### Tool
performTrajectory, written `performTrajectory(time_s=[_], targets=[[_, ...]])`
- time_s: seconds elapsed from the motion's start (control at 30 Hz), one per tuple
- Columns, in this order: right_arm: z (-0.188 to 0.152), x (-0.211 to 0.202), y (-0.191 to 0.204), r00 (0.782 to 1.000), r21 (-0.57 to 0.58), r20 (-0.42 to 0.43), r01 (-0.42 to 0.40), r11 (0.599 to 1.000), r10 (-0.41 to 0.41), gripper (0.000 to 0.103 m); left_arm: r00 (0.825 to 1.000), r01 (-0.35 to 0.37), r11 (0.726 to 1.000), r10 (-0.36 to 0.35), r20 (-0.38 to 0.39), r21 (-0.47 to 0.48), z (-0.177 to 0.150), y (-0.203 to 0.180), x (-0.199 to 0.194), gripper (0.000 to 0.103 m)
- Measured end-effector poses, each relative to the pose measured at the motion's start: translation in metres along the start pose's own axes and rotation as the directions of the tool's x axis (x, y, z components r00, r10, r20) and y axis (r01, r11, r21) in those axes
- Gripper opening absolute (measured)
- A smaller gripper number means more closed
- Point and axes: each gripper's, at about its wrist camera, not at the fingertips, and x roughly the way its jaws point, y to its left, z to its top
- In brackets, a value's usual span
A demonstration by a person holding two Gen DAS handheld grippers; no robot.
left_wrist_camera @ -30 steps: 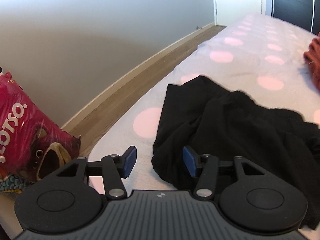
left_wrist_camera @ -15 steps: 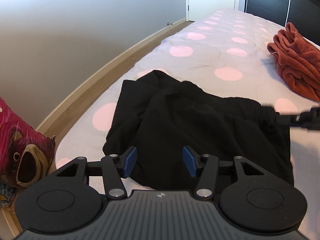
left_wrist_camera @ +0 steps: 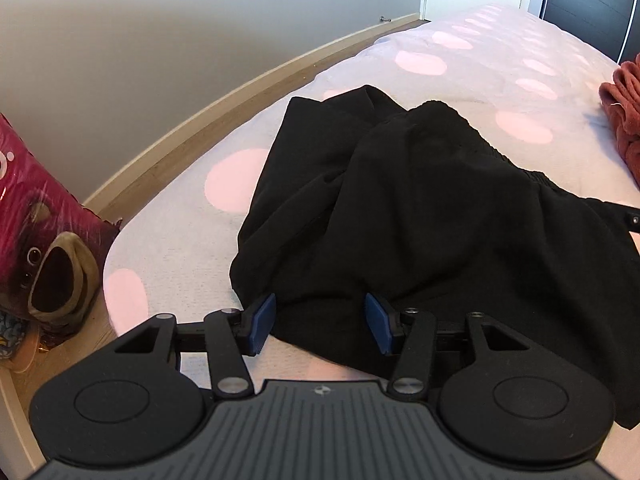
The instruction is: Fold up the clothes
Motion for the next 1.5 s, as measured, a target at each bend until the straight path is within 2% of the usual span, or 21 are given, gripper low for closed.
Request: performTrajectory(time_s=[0.07, 0.13, 0.23, 0.43, 0.57, 0.77, 0.83, 1.0, 1.2, 1.33, 1.5], targets=[[-0.001, 0.002, -0.003, 1.000, 0.004, -0.008, 0.007, 1.000, -0.007, 0.009, 1.000, -0.011, 1.000, 0.011, -0.005, 0.004, 0.001, -0.001, -0.001, 0.050], [0.001, 0.000, -0.008, 1.000, 0.036, -0.017, 0.022, 0.999, -0.022, 0.025, 1.000, -0.026, 1.000, 0.026, -0.008, 0.008, 0.001, -0.003, -0.004, 0.050], [0.002, -0.012, -0.011, 1.000, 0.045, -0.015, 0.020, 0.999, -0.020, 0.031, 0.999, -0.038, 0.999, 0.038, 0.001, 0.018, 0.001, -0.008, -0.014, 0.051], [0.002, -0.049, -0.004, 0.999, -0.007, -0.007, 0.043, 0.999, -0.043, 0.032, 0.999, -0.029, 0.999, 0.027, 0.043, 0.039, 0.004, -0.028, -0.051, 0.057], [0.002, -0.080, 0.002, 0.997, -0.039, -0.022, 0.068, 0.997, -0.069, 0.039, 0.997, 0.002, 0.999, -0.005, 0.079, 0.041, 0.004, -0.051, -0.088, 0.063], [-0.004, -0.139, 0.009, 0.992, -0.092, -0.052, 0.108, 0.990, -0.113, 0.050, 0.996, 0.074, 0.996, -0.076, 0.054, 0.045, -0.002, -0.097, -0.141, 0.066], [-0.007, -0.161, 0.009, 0.990, -0.101, -0.060, 0.124, 0.987, -0.130, 0.057, 0.994, 0.102, 0.993, -0.105, 0.041, 0.057, -0.007, -0.117, -0.158, 0.066], [-0.017, -0.219, 0.009, 0.985, -0.159, -0.068, 0.143, 0.977, -0.155, 0.060, 0.987, 0.158, 0.984, -0.160, 0.012, 0.087, -0.021, -0.166, -0.200, 0.066], [-0.031, -0.300, -0.004, 0.982, -0.186, -0.036, 0.175, 0.967, -0.184, 0.069, 0.978, 0.194, 0.963, -0.204, 0.041, 0.185, -0.037, -0.228, -0.254, 0.067], [-0.044, -0.357, -0.018, 0.974, -0.185, -0.007, 0.219, 0.958, -0.225, 0.072, 0.965, 0.214, 0.946, -0.243, 0.096, 0.244, -0.051, -0.272, -0.293, 0.070], [-0.068, -0.428, -0.039, 0.955, -0.192, 0.035, 0.295, 0.936, -0.293, 0.078, 0.928, 0.301, 0.920, -0.343, 0.146, 0.252, -0.078, -0.330, -0.328, 0.074]])
